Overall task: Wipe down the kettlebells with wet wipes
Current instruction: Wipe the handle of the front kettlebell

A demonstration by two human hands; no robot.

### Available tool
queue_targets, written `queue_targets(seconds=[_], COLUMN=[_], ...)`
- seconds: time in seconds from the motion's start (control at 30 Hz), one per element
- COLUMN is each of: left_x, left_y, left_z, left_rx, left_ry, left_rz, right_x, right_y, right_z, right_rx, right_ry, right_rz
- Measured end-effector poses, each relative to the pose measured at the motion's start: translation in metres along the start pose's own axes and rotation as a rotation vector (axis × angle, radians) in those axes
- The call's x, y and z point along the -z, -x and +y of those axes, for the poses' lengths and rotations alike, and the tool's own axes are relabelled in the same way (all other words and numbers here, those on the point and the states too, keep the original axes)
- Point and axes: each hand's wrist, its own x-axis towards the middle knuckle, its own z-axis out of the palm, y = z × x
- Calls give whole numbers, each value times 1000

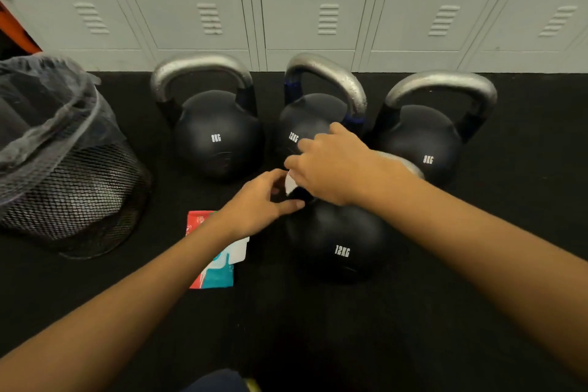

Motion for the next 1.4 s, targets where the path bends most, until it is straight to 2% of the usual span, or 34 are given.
queue_targets(seconds=[0.07, 0.13, 0.4, 0.5, 0.7, 0.87, 1.0, 1.1, 1.3, 1.4], left_x=[-4, -5, 1, 3, 3, 4, 3, 3, 3, 3], left_y=[-1, -3, -11, -12, -9, -10, -10, -10, -10, -10], left_z=[1, 0, 4, 3, 0, -3, -4, -4, -4, -4], left_rx=[-50, -71, 24, 23, -59, -51, -44, -39, -39, -38], left_ry=[14, 32, 166, 173, 104, 110, 122, 138, 85, 107], left_rz=[81, 114, 69, 58, 38, 26, 22, 25, 16, 20], right_x=[-17, -31, -59, -44, -37, -35, -30, -22, -9, -5], right_y=[15, 33, 79, 61, 12, 33, 57, 46, 5, 12], right_z=[7, 17, 41, 31, 3, 21, 38, 39, 18, 36], right_rx=[8, -32, -126, -138, -112, -213, -318, -321, -200, -221], right_ry=[-4, -108, -461, -402, -96, -354, -665, -630, -360, -540], right_rz=[164, 309, 473, 464, 405, 453, 364, 215, 115, -44])
